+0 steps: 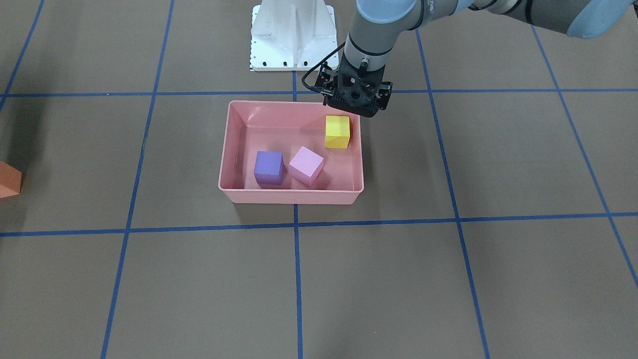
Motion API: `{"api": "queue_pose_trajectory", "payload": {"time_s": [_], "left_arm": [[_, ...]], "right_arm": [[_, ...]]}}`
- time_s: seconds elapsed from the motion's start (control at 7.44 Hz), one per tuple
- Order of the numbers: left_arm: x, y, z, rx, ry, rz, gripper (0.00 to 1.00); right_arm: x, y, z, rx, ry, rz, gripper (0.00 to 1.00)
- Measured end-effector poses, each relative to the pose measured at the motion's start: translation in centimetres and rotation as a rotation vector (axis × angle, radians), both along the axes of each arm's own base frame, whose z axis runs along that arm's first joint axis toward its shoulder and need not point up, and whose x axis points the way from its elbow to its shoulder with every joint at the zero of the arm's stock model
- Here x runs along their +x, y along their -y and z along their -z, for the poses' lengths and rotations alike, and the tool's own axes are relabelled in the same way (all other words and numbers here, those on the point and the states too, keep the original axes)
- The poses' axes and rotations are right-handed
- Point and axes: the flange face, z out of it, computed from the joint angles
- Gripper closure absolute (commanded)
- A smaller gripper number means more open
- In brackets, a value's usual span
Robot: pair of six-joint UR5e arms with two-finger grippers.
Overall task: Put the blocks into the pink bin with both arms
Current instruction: 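Withdraw the left gripper while the right gripper grasps the orange cube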
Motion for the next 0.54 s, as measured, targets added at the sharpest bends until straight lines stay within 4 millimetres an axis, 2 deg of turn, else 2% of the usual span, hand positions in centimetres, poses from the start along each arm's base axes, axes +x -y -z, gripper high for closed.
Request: {"api": "queue_pose_trajectory", "payload": {"time_s": [0.27,0.54], "left_arm": [[0.15,0.04,-0.14,0.003,-0.002,0.0,0.0],[0.42,0.27,-0.34,0.01,-0.001,0.005,0.0]], "right_arm": [[-0.87,-0.03,1.27,0.002,0.069,-0.001,0.0],[-0.8,-0.61,1.07,-0.006,0.08,0.003,0.0]]}}
